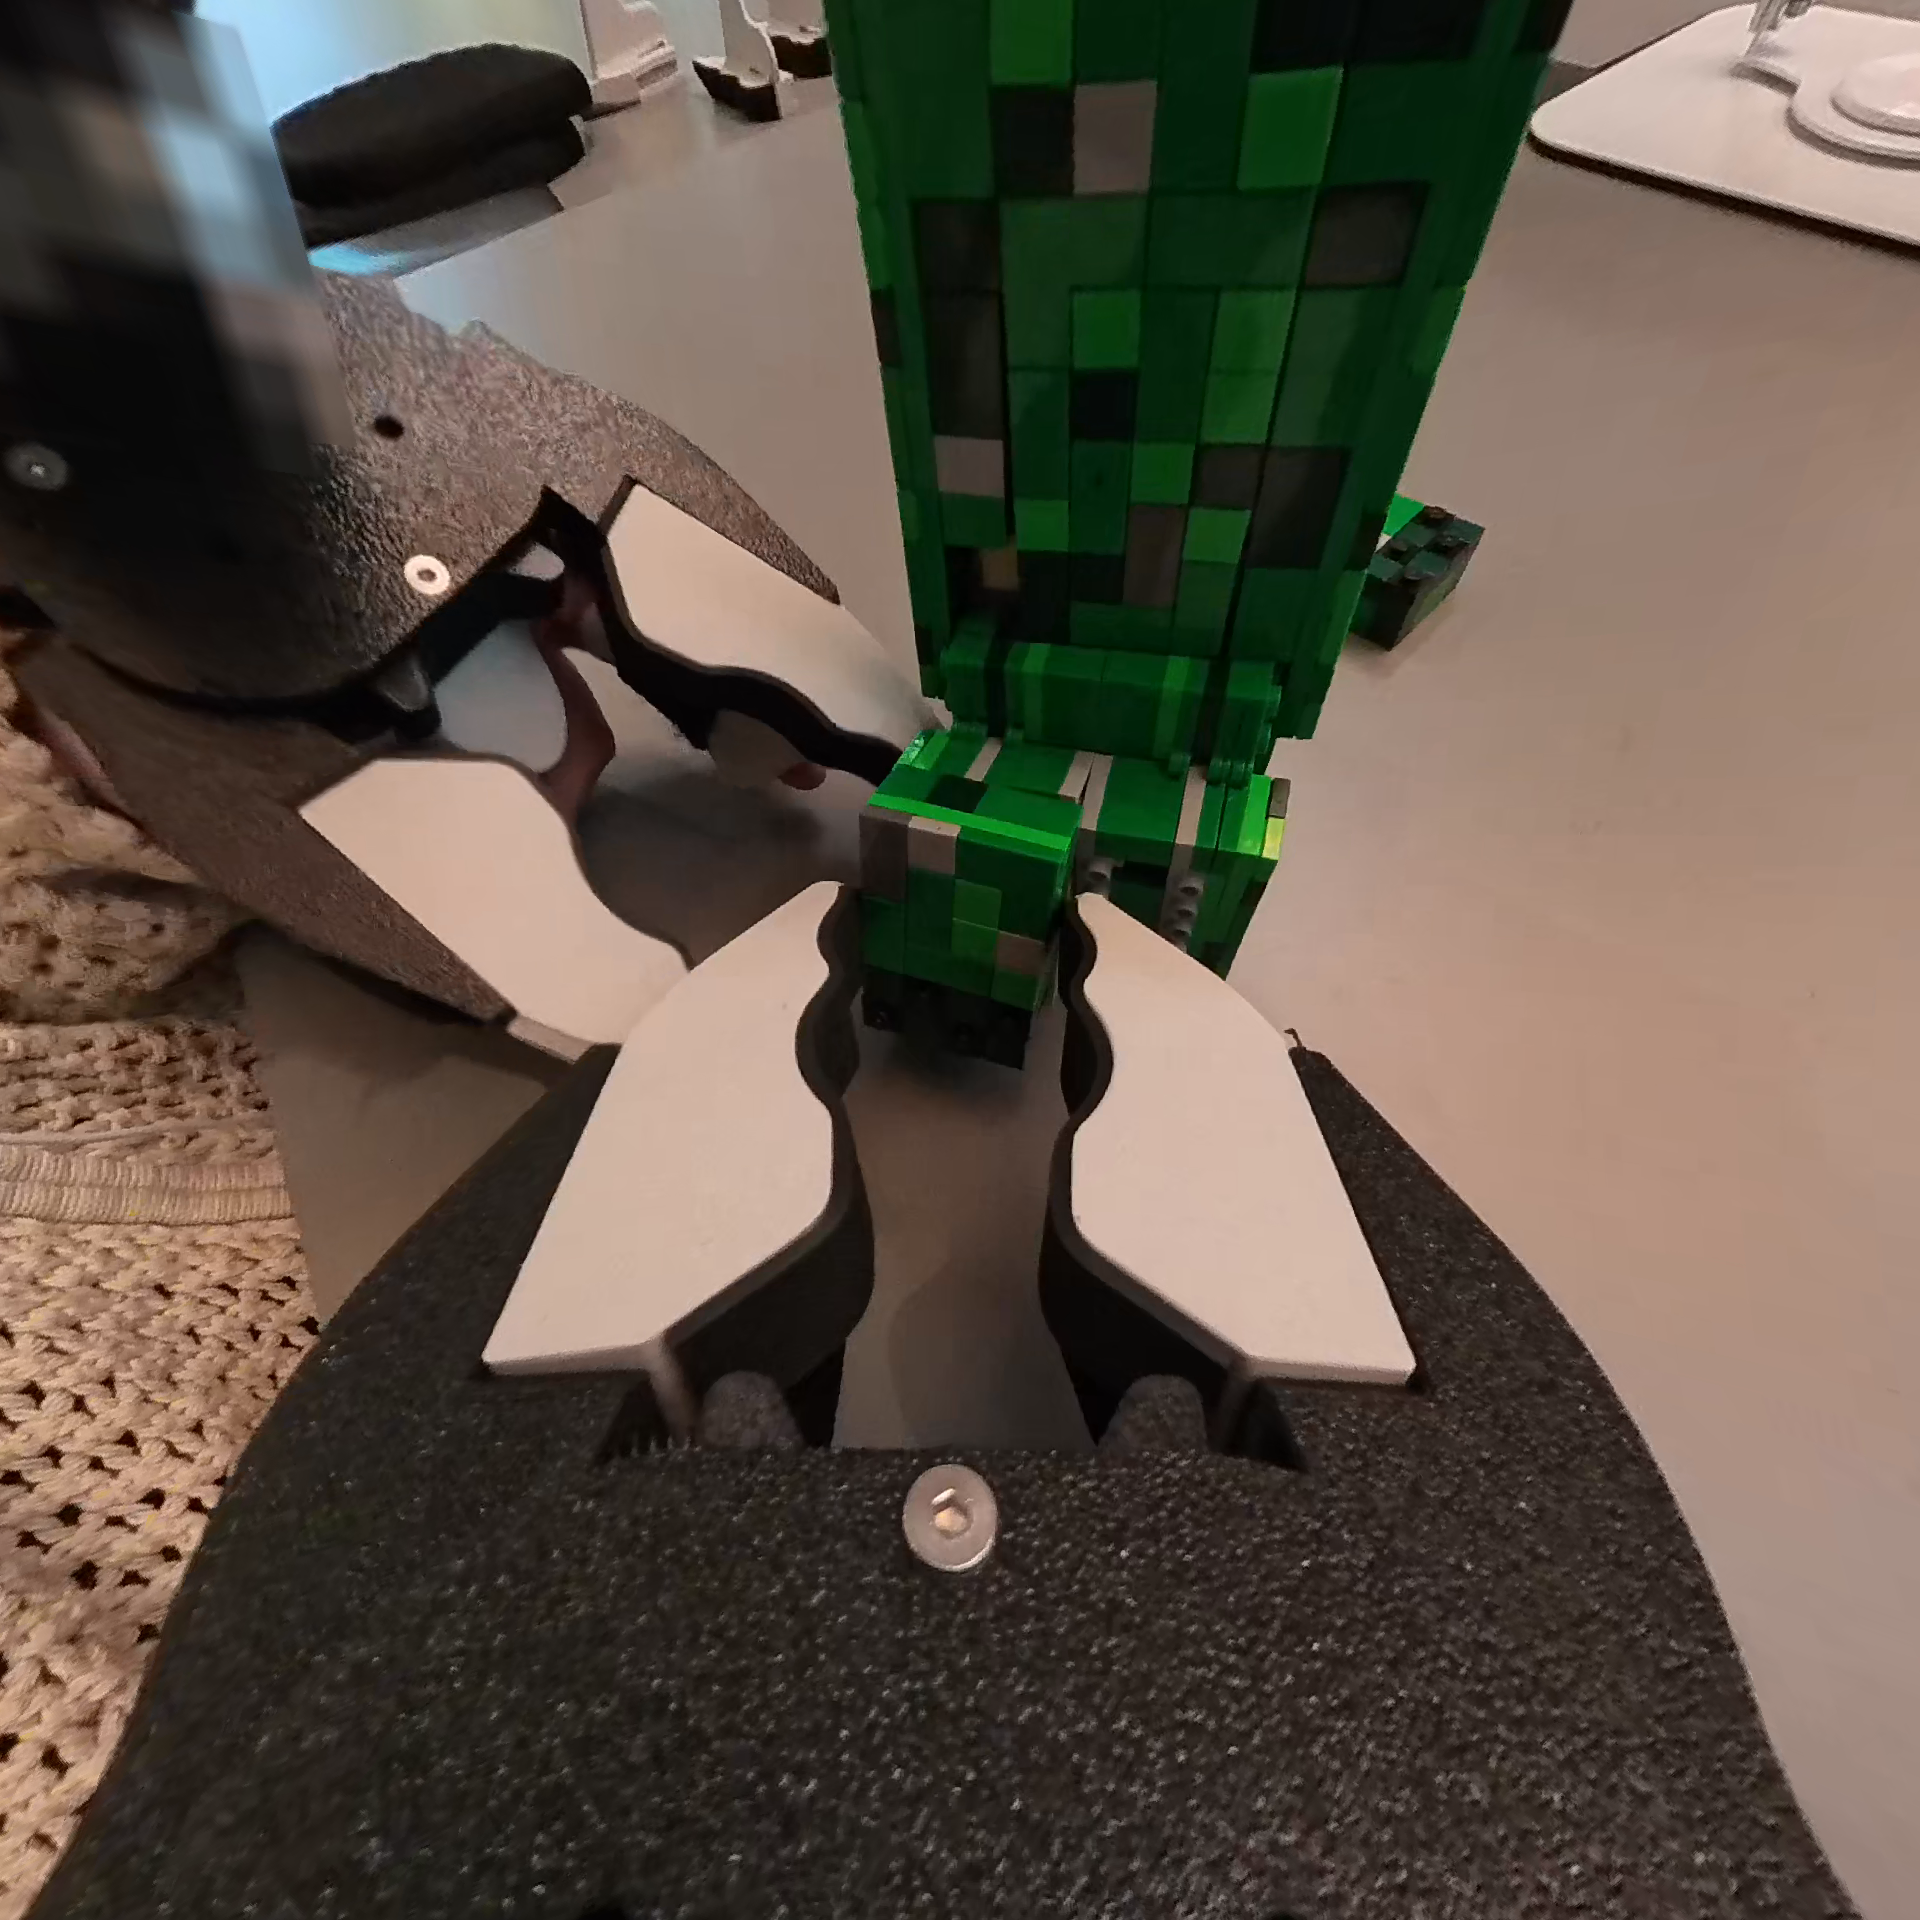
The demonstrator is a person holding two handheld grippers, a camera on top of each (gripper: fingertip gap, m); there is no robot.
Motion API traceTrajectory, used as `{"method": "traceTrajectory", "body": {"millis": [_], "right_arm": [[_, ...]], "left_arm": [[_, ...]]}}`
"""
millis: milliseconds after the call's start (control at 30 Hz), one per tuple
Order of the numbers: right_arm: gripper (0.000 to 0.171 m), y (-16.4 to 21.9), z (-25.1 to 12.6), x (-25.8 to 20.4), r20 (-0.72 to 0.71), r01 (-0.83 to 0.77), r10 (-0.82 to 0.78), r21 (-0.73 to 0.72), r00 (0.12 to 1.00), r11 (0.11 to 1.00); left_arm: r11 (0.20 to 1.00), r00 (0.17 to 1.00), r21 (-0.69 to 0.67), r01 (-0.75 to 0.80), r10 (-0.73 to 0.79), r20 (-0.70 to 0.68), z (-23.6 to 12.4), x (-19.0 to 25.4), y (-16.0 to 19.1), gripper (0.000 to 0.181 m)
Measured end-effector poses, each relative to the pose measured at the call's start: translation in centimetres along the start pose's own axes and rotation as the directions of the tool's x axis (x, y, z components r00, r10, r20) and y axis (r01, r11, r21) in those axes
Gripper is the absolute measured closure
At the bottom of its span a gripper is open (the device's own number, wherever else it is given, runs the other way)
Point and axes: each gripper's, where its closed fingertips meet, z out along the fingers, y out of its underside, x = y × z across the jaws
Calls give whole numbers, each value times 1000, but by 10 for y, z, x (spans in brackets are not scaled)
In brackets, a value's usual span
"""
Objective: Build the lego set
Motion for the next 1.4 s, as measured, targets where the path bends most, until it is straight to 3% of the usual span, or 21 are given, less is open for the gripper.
{"method": "traceTrajectory", "body": {"millis": [167, 333, 1400], "right_arm": [[136, 0, 0, 0, -6, 9, -9, 0, 1000, 1000], [136, 0, 0, 0, -4, 7, -7, 1, 1000, 1000], [135, -2, 4, 3, -32, 40, -40, -7, 999, 999]], "left_arm": [[998, 995, -38, -53, 56, 80, 6, -3, 1, 120], [1000, 998, -17, 21, -20, 54, 7, -7, -2, 133], [998, 997, -57, 31, -27, 68, 13, -11, 1, 137]]}}
